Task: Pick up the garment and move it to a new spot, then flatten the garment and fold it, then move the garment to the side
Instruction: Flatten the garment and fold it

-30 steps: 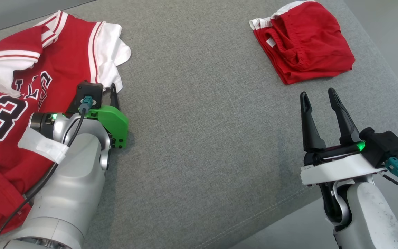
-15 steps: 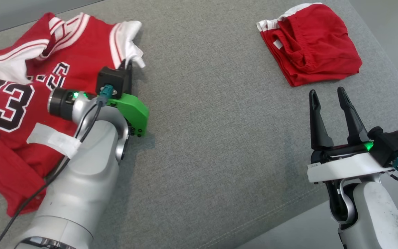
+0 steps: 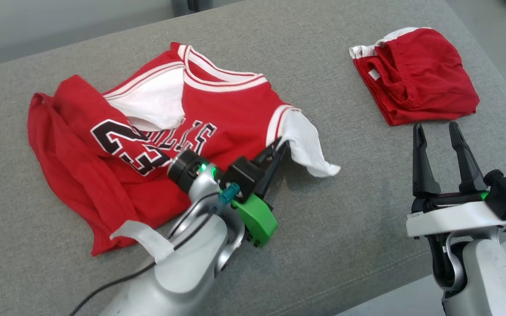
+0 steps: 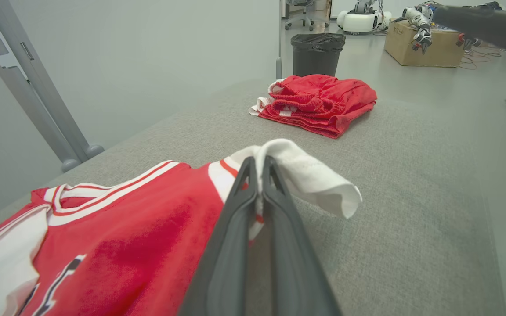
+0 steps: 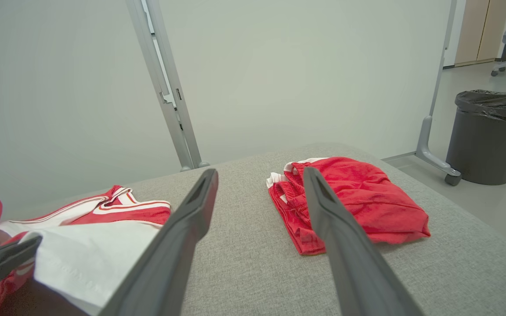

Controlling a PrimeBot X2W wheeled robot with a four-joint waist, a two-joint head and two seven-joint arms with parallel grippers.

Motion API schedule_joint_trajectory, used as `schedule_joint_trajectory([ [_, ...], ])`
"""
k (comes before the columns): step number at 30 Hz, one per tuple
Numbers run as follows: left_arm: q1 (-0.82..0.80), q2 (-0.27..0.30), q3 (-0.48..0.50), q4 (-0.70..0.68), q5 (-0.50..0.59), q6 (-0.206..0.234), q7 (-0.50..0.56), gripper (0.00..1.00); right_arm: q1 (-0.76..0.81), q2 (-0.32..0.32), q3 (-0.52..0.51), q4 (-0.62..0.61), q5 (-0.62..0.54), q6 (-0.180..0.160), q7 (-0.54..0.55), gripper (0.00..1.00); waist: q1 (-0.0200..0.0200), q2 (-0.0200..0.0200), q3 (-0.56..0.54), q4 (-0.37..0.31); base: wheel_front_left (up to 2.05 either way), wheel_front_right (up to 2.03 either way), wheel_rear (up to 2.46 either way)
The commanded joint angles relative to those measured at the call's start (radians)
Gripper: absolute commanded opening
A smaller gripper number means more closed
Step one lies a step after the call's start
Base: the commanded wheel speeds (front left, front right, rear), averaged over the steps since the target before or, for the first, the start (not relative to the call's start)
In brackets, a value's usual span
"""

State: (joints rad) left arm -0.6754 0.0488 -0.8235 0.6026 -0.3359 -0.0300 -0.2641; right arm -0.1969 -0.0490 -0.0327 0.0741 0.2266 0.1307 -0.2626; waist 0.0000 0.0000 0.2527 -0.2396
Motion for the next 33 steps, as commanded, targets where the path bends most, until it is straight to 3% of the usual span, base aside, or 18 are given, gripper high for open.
schedule_joint_trajectory([
  [1, 0.023, 0.004, -0.023, 0.004, -0.015, 0.009, 0.0, 0.0, 0.009, -0.003, -0.005, 0.002, -0.005, 0.0, -0.003, 1.0, 0.0, 0.0, -0.006, 0.007, 0.0, 0.0, 0.0],
  [9, 0.077, 0.003, -0.145, 0.073, -0.123, 0.069, 0.0, 0.0, 0.004, -0.003, 0.004, 0.008, 0.004, 0.0, -0.003, 1.0, 0.0, 0.0, 0.003, 0.004, 0.0, 0.0, 0.0],
  [10, 0.077, 0.003, -0.156, 0.079, -0.137, 0.076, 0.0, 0.13, 0.002, -0.003, 0.005, 0.009, 0.004, 0.0, -0.003, 1.0, 0.0, 0.0, 0.003, 0.003, 0.0, 0.0, 0.0],
  [12, 0.077, 0.003, -0.169, 0.091, -0.157, 0.096, 0.0, 0.85, 0.0, -0.003, 0.006, 0.012, 0.003, 0.0, -0.003, 1.0, 0.0, 0.0, 0.0, 0.004, 0.0, 0.0, 0.0],
  [13, 0.075, 0.004, -0.172, 0.098, -0.166, 0.106, 0.0, 1.0, -0.001, -0.003, 0.007, 0.013, 0.002, 0.0, -0.003, 1.0, 0.0, 0.0, -0.001, 0.005, 0.0, 0.0, 0.0],
  [23, 0.113, 0.004, -0.137, 0.039, -0.204, 0.142, 0.0, 1.0, 0.02, -0.003, -0.013, 0.012, -0.015, 0.0, -0.003, 1.0, 0.0, 0.0, -0.039, 0.047, 0.0, 0.0, 0.0],
  [33, 0.257, 0.037, 0.084, -0.076, -0.113, 0.239, 0.0, 1.0, 0.054, -0.003, -0.026, 0.014, -0.031, 0.0, -0.003, 1.0, 0.0, 0.0, -0.1, 0.123, 0.0, 0.0, 0.0],
])
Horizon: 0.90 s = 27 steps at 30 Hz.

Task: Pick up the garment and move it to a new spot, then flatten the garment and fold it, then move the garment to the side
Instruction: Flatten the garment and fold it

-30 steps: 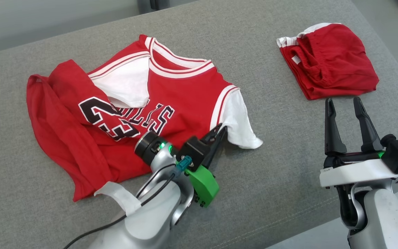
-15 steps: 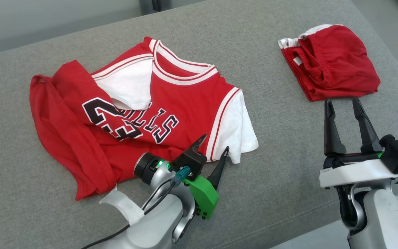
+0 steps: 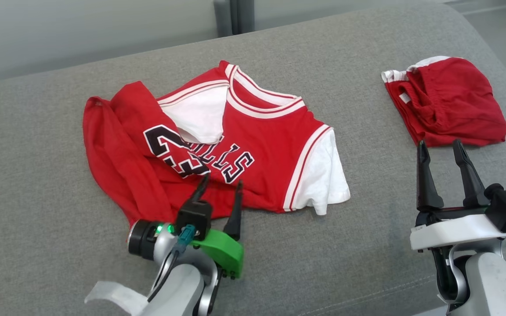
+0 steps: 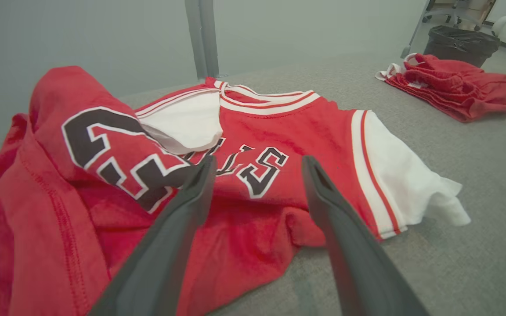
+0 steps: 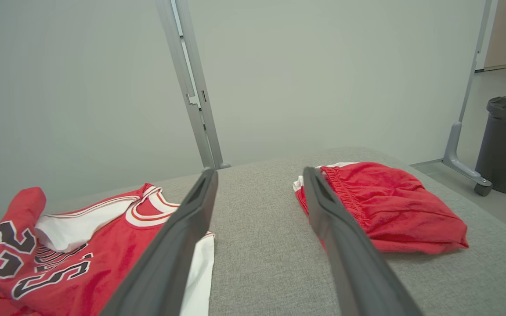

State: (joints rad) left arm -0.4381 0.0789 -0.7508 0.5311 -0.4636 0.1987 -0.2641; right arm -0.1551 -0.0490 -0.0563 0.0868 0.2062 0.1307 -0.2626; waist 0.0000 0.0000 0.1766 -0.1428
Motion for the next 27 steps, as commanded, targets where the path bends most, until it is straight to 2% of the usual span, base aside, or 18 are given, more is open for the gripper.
schedule_joint_trajectory([
  [1, 0.036, 0.013, 0.034, -0.016, 0.027, 0.019, 0.0, 1.0, 0.014, -0.003, -0.003, 0.001, -0.012, 0.0, -0.003, 1.0, 0.0, 0.0, -0.029, 0.032, 0.0, 0.0, 0.0],
  [10, 0.172, 0.021, 0.172, -0.021, 0.097, 0.067, 0.0, 1.0, 0.035, -0.003, -0.002, -0.001, -0.024, 0.0, -0.003, 1.0, 0.0, 0.0, -0.047, 0.079, 0.0, 0.0, 0.0],
  [19, 0.174, 0.004, 0.206, 0.057, 0.151, 0.039, 0.0, 1.0, 0.033, -0.003, 0.01, 0.002, -0.028, 0.0, -0.003, 1.0, 0.0, 0.0, -0.045, 0.094, 0.0, 0.0, 0.0],
  [27, 0.148, -0.013, 0.219, 0.124, 0.189, 0.042, 0.0, 1.0, 0.024, -0.003, 0.01, 0.001, -0.031, 0.0, -0.003, 1.0, 0.0, 0.0, -0.033, 0.082, 0.0, 0.0, 0.0],
])
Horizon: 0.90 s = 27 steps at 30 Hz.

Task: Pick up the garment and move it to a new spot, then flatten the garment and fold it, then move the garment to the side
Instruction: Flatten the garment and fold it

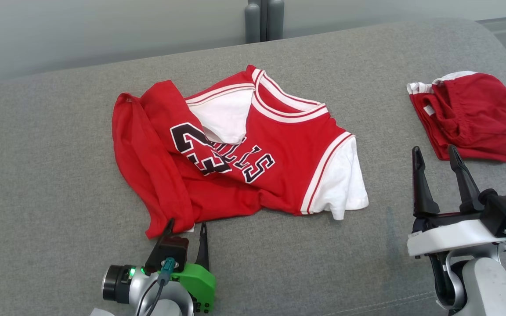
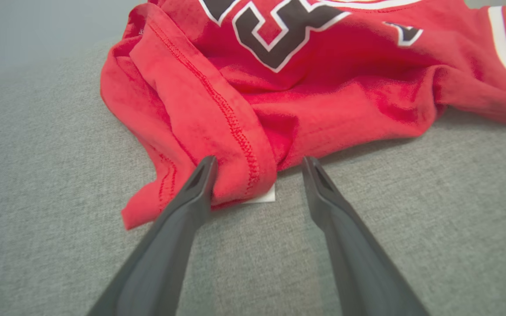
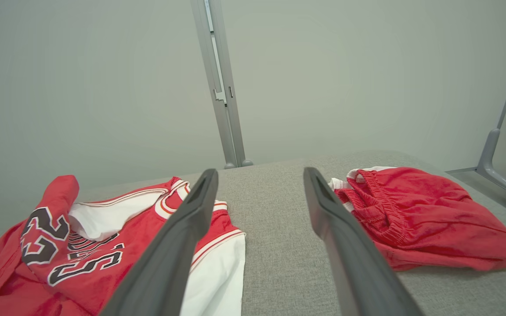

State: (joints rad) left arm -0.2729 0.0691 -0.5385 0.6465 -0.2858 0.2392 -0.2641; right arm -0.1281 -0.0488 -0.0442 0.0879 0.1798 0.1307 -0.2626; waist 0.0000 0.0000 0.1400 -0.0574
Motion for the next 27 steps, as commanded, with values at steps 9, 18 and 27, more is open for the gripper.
schedule_joint_trajectory([
  [9, -0.049, -0.007, 0.068, 0.06, 0.017, 0.005, 0.0, 0.0, -0.011, -0.003, -0.01, -0.004, -0.004, 0.0, -0.003, 1.0, 0.0, 0.0, 0.012, -0.005, 0.0, 0.0, 0.0],
  [18, -0.021, 0.003, 0.182, -0.029, 0.003, -0.016, 0.0, 0.0, -0.009, -0.003, -0.018, -0.005, 0.0, 0.0, -0.003, 1.0, 0.0, 0.0, 0.007, 0.015, 0.0, 0.0, 0.0],
  [27, 0.054, 0.031, 0.331, -0.144, -0.034, -0.063, 0.0, 0.0, 0.001, -0.003, -0.025, -0.001, 0.001, 0.0, -0.003, 1.0, 0.0, 0.0, 0.005, 0.033, 0.0, 0.0, 0.0],
])
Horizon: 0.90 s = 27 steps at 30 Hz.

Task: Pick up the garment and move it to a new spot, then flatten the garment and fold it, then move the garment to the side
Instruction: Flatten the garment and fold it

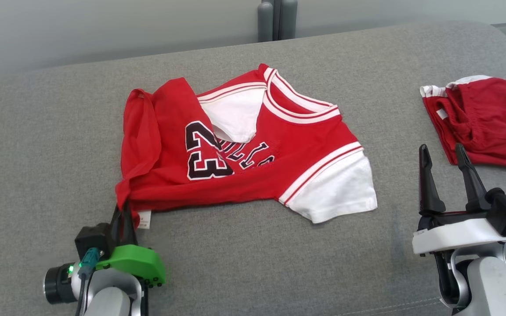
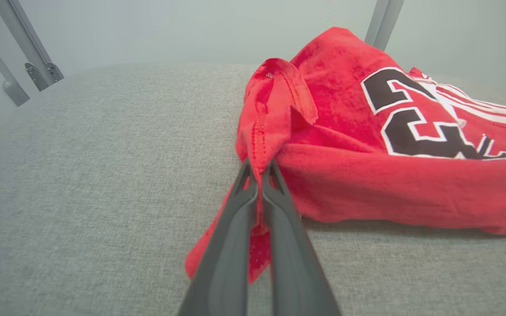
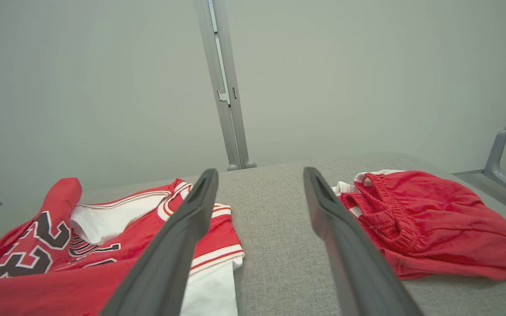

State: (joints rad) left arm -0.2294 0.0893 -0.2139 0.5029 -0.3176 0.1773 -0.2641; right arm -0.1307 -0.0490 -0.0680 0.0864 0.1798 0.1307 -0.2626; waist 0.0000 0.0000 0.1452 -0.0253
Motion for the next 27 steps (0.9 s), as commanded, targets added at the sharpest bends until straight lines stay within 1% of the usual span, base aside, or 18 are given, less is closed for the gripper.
schedule_joint_trajectory([
  [1, 0.018, 0.013, 0.014, 0.008, -0.003, -0.004, 0.0, 0.0, 0.002, -0.003, 0.0, 0.003, 0.002, 0.0, -0.003, 1.0, 0.0, 0.0, 0.0, 0.002, 0.0, 0.0, 0.0],
  [4, 0.024, 0.014, 0.036, 0.044, -0.016, -0.019, 0.0, 0.0, -0.002, -0.003, 0.002, 0.004, 0.003, 0.0, -0.003, 1.0, 0.0, 0.0, 0.001, 0.004, 0.0, 0.0, 0.0],
  [5, 0.023, 0.013, 0.041, 0.063, -0.023, -0.027, 0.0, 0.04, -0.003, -0.003, 0.002, 0.005, 0.003, 0.0, -0.003, 1.0, 0.0, 0.0, 0.002, 0.004, 0.0, 0.0, 0.0],
  [6, 0.018, 0.013, 0.046, 0.084, -0.028, -0.033, 0.0, 0.14, -0.005, -0.003, 0.003, 0.006, 0.002, 0.0, -0.003, 1.0, 0.0, 0.0, 0.002, 0.005, 0.0, 0.0, 0.0],
  [7, 0.013, 0.011, 0.048, 0.108, -0.033, -0.041, 0.0, 0.26, -0.006, -0.003, 0.004, 0.007, 0.002, 0.0, -0.003, 1.0, 0.0, 0.0, 0.001, 0.004, 0.0, 0.0, 0.0],
  [8, 0.005, 0.008, 0.056, 0.125, -0.044, -0.047, 0.0, 0.41, -0.007, -0.003, 0.005, 0.008, 0.002, 0.0, -0.003, 1.0, 0.0, 0.0, 0.001, 0.003, 0.0, 0.0, 0.0],
  [9, -0.002, 0.006, 0.068, 0.14, -0.053, -0.054, 0.0, 0.6, -0.008, -0.003, 0.005, 0.009, 0.002, 0.0, -0.003, 1.0, 0.0, 0.0, 0.0, 0.002, 0.0, 0.0, 0.0],
  [10, -0.007, 0.006, 0.075, 0.154, -0.058, -0.06, 0.0, 1.0, -0.009, -0.003, 0.005, 0.01, 0.002, 0.0, -0.003, 1.0, 0.0, 0.0, 0.0, 0.001, 0.0, 0.0, 0.0],
  [15, -0.019, 0.009, 0.12, 0.168, -0.058, -0.065, 0.0, 1.0, -0.007, -0.003, -0.002, 0.008, -0.001, 0.0, -0.003, 1.0, 0.0, 0.0, -0.002, 0.002, 0.0, 0.0, 0.0],
  [27, 0.023, 0.03, 0.231, 0.139, -0.026, -0.04, 0.0, 1.0, 0.006, -0.003, -0.007, 0.002, 0.004, 0.0, -0.003, 1.0, 0.0, 0.0, -0.012, 0.022, 0.0, 0.0, 0.0],
])
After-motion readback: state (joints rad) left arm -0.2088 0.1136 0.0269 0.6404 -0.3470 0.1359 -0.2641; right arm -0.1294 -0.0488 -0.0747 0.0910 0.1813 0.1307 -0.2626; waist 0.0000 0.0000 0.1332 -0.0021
